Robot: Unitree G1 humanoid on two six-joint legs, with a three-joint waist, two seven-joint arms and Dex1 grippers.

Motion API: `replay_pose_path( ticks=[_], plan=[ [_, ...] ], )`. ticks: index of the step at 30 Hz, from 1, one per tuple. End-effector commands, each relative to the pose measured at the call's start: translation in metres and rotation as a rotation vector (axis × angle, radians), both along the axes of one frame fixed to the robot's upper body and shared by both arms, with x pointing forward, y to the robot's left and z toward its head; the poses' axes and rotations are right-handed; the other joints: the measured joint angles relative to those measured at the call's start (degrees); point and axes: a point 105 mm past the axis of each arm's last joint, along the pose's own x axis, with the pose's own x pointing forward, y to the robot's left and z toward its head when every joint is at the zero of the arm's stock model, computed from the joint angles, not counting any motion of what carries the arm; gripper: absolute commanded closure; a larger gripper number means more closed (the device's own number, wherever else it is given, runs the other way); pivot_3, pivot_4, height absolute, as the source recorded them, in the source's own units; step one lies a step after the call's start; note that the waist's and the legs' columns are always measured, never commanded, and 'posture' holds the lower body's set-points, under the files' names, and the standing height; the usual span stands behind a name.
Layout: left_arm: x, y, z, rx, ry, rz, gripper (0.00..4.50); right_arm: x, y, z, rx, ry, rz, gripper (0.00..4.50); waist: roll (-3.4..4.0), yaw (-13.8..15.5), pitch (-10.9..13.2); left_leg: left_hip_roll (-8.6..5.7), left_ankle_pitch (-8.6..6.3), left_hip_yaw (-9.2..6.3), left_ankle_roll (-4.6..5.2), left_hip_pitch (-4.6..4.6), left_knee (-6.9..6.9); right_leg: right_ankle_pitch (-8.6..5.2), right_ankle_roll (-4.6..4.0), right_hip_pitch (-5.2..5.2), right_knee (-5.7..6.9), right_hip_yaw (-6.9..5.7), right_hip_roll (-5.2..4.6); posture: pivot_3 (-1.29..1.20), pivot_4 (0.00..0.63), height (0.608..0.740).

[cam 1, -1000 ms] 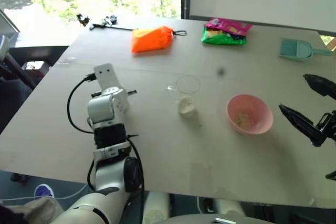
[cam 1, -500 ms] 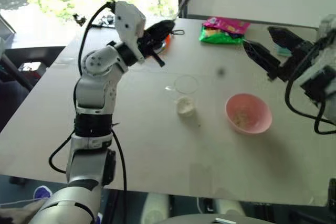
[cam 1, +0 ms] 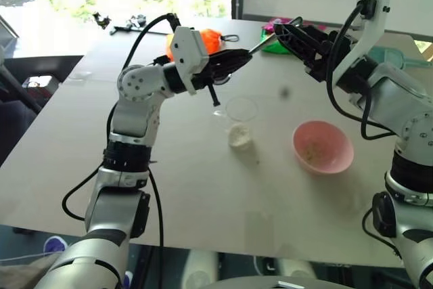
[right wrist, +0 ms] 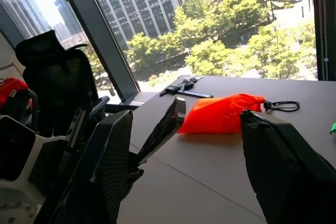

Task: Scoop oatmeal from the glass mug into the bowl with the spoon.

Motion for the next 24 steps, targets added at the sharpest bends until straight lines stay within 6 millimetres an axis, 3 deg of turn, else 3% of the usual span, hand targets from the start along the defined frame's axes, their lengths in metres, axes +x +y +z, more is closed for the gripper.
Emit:
replay_pose_path(
  ticks=[1, 2, 5, 10, 15, 16, 20, 24],
  plan=[
    [-0.008, -0.003, 0.013, -0.01, -0.066, -0.029, 4.5, -0.008, 0.007, 0.012, 0.009, -0.038, 0.044, 1.19, 0.0, -0.1, 0.0, 0.0, 0.0, 0.0, 0.0, 0.03, 0.0, 0.0, 0.0, 0.0, 0.04, 0.01, 0.01, 0.0, 0.15, 0.74],
    [-0.008, -0.003, 0.013, -0.007, -0.069, -0.03, 4.5, -0.008, 0.008, 0.012, 0.011, -0.034, 0.056, 1.19, 0.0, -0.1, 0.0, 0.0, 0.0, 0.0, 0.01, 0.03, 0.0, 0.0, 0.0, 0.0, 0.06, 0.02, 0.02, 0.0, 0.15, 0.74],
    [-0.01, -0.004, 0.012, 0.001, -0.076, -0.036, 4.5, -0.01, 0.011, 0.01, 0.012, -0.022, 0.077, 2.01, 0.0, -0.1, 0.0, 0.0, 0.0, 0.0, 0.01, 0.04, 0.01, 0.0, 0.0, 0.0, 0.08, 0.02, 0.02, 0.0, 0.15, 0.74],
    [-0.011, -0.006, 0.011, 0.004, -0.082, -0.043, 4.5, -0.011, 0.01, 0.006, 0.001, -0.002, 0.09, 4.43, 0.04, -0.1, 0.0, 0.05, 0.0, 0.0, 0.0, 0.04, 0.01, 0.0, 0.0, 0.0, 0.07, 0.03, 0.01, 0.0, 0.15, 0.74],
    [-0.009, -0.006, 0.01, -0.013, -0.067, -0.022, 4.5, -0.011, 0.007, 0.005, 0.005, 0.008, 0.086, 4.43, 0.05, -0.1, 0.0, 0.05, 0.0, 0.0, 0.01, 0.04, 0.01, 0.0, 0.0, 0.0, 0.07, 0.03, 0.02, 0.0, 0.15, 0.74],
    [-0.009, -0.004, 0.01, -0.044, 0.028, -0.057, 4.5, -0.01, 0.006, 0.006, 0.017, 0.013, 0.083, 4.43, 0.05, -0.1, 0.0, 0.05, 0.0, 0.0, 0.01, 0.04, 0.01, 0.0, 0.0, 0.0, 0.07, 0.03, 0.02, 0.0, 0.15, 0.74],
    [-0.004, 0.009, 0.019, -0.172, 0.21, -0.042, 3.06, -0.005, -0.006, 0.009, 0.078, 0.032, 0.038, 4.5, 0.05, -0.2, 0.0, 0.1, 0.0, -0.01, 0.0, 0.04, 0.01, 0.0, 0.0, -0.01, 0.08, 0.03, 0.01, 0.0, 0.15, 0.74],
    [-0.006, 0.039, 0.021, -0.344, 0.433, 0.045, 1.57, 0.002, -0.033, 0.012, 0.141, 0.049, -0.066, 4.5, 0.05, -0.3, 0.0, 0.14, 0.0, -0.04, 0.0, 0.03, 0.01, 0.0, 0.0, -0.02, 0.09, 0.03, 0.0, 0.0, 0.15, 0.74]
  ],
)
